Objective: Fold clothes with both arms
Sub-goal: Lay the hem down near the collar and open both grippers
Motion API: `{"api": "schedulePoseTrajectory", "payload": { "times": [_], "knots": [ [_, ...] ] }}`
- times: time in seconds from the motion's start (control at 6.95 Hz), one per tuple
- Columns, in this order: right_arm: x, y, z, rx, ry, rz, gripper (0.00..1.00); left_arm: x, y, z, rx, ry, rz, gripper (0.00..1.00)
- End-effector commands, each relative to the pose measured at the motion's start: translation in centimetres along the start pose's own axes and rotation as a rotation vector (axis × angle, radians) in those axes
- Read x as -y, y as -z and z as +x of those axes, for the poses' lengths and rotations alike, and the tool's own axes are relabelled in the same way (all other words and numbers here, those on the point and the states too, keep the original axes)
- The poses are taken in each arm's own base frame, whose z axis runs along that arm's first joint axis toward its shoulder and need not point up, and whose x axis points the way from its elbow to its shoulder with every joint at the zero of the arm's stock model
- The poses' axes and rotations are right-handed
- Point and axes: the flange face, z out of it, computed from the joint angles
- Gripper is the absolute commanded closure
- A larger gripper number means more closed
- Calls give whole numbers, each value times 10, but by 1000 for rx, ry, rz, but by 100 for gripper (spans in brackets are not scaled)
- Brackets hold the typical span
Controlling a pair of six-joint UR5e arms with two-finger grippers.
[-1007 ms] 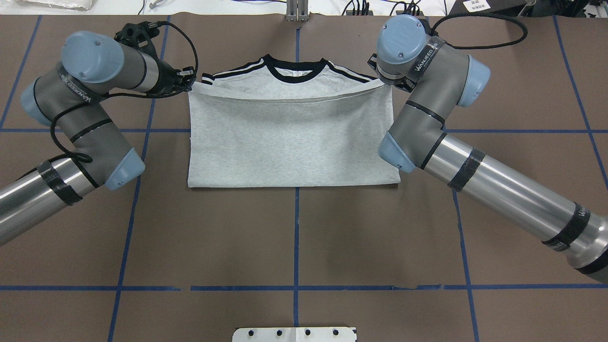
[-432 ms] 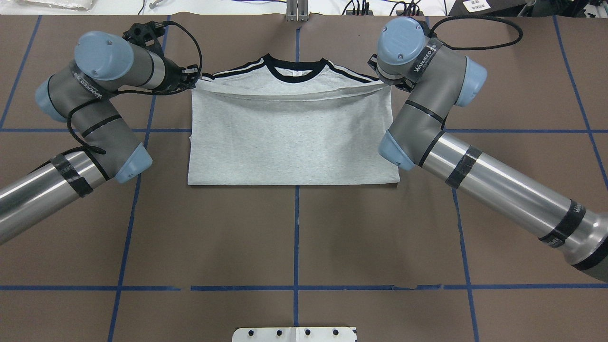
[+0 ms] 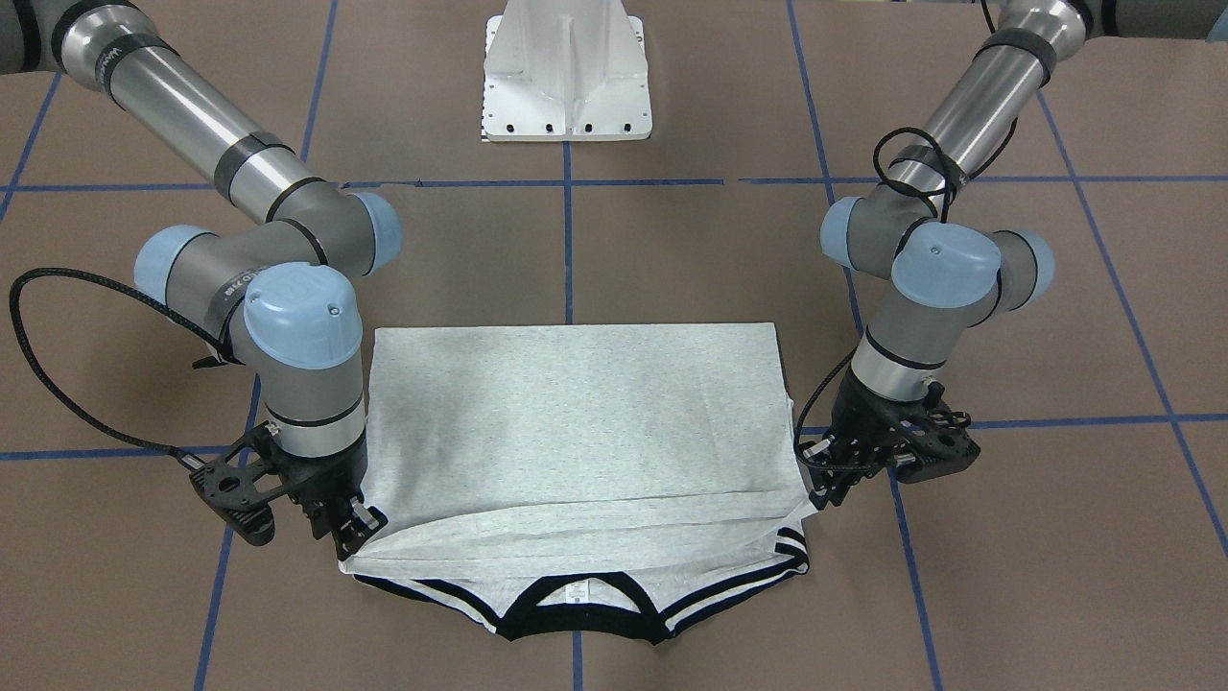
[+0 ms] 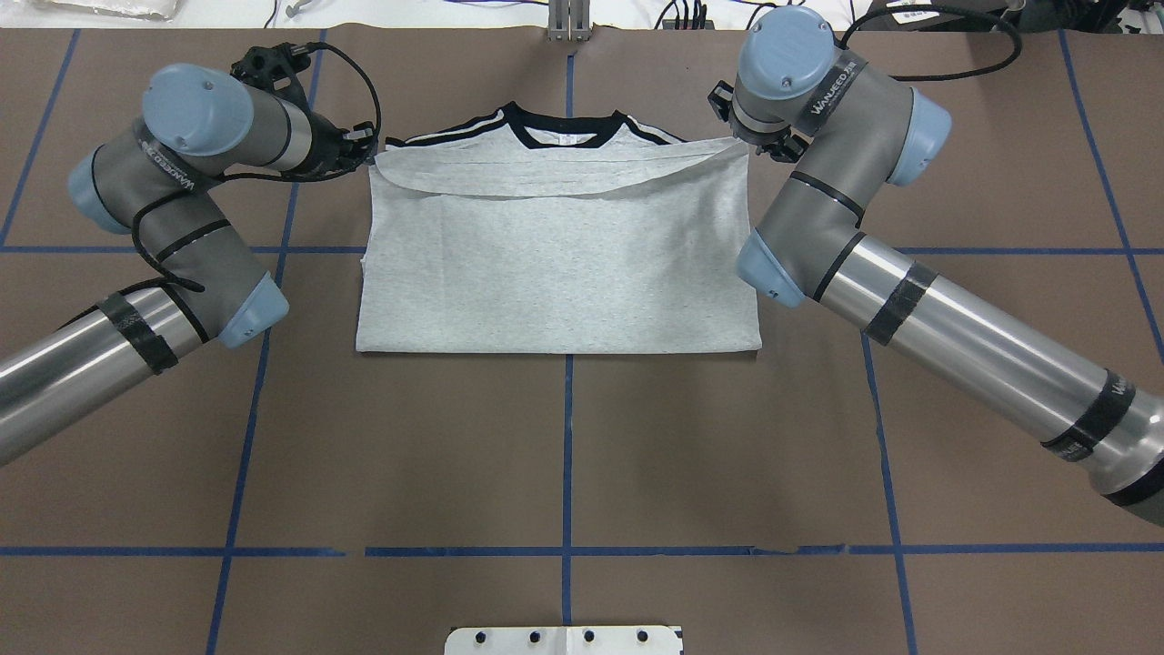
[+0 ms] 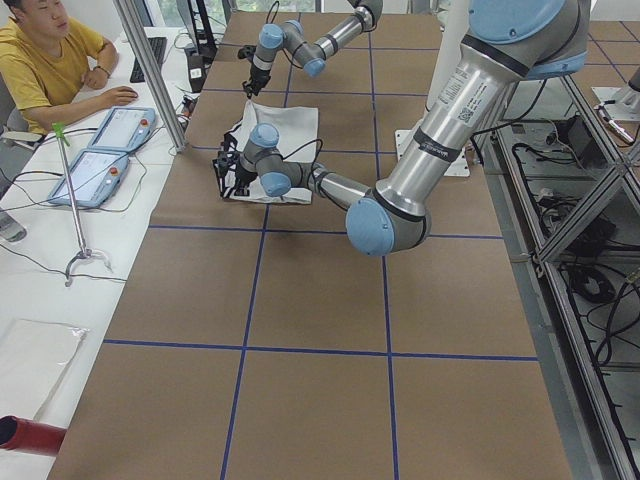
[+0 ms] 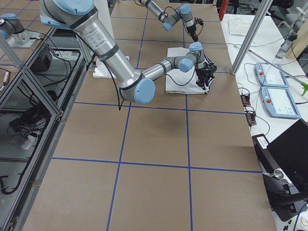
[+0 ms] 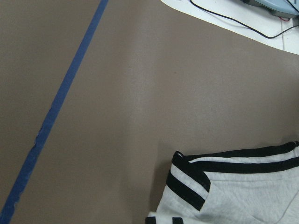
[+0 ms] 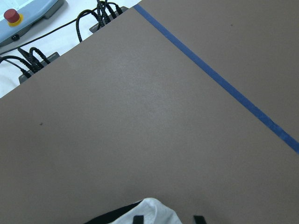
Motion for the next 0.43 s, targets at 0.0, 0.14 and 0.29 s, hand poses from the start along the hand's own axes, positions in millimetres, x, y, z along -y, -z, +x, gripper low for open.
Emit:
{"api": "schedulePoseTrajectory", "payload": {
  "times": [0.0,0.14,0.29],
  "knots": [
    [-16,32,34,62,-8,-95,44,13,5,1,-4,11,17,59],
    [-55,43,71,76,3,-149,40,16,7,0,-7,13,20,59],
    [-90,48,99,73,-5,-191,35,16,7,0,-7,13,20,59]
  ]
}}
